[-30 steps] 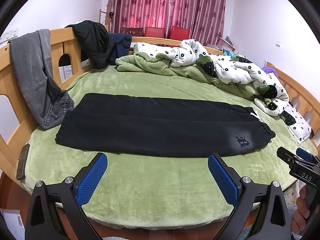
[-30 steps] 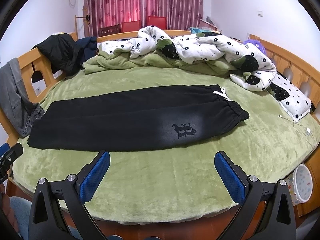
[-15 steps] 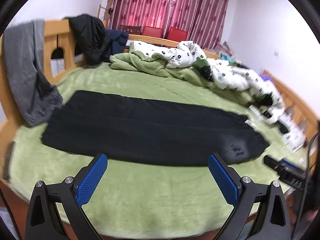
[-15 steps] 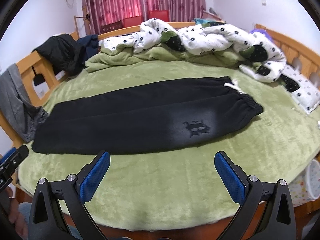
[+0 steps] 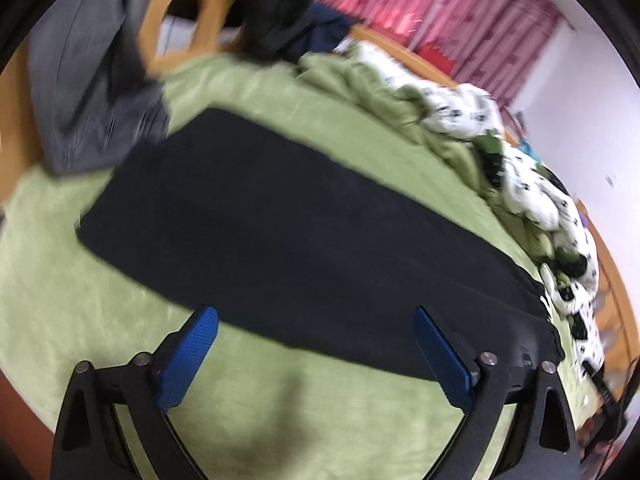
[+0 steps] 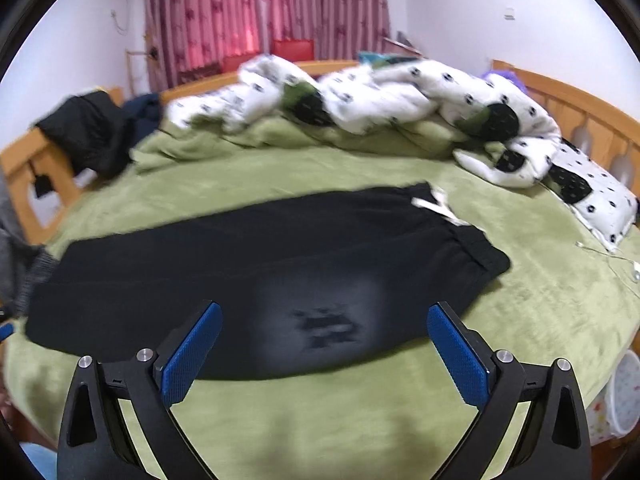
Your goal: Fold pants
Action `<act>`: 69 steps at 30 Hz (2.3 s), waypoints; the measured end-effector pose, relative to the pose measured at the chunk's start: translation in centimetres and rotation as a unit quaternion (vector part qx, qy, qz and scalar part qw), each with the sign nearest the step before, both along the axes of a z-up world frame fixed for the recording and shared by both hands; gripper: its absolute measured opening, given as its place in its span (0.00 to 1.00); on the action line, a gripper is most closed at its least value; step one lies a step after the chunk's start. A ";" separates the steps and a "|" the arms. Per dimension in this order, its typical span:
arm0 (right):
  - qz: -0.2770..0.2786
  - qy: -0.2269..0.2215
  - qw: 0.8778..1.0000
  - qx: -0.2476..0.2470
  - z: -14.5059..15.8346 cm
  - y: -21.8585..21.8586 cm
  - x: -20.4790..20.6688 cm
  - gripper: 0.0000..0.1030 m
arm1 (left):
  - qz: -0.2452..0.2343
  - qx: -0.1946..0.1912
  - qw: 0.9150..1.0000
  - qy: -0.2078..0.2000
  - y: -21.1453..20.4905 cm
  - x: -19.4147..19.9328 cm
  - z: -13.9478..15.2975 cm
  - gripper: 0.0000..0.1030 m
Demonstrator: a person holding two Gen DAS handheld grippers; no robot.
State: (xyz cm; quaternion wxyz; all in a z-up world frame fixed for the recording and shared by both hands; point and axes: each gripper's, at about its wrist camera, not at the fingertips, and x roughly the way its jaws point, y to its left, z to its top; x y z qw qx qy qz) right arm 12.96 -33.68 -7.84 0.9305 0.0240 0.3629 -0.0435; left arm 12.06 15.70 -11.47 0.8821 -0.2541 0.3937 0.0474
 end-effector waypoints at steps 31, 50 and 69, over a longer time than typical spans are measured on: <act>-0.012 -0.032 0.979 0.199 -5.3 -8.1 9.2 0.16 | 0.078 -0.013 0.994 -0.079 5.3 5.7 -1.1 0.11; -0.028 0.028 0.986 0.164 -8.1 -6.2 32.4 0.16 | 0.100 0.118 0.986 -0.061 4.8 24.8 -3.0 0.11; -0.008 0.039 0.996 0.082 -7.5 -7.9 13.7 0.66 | 0.044 0.006 0.999 -0.001 4.5 9.0 -5.3 0.71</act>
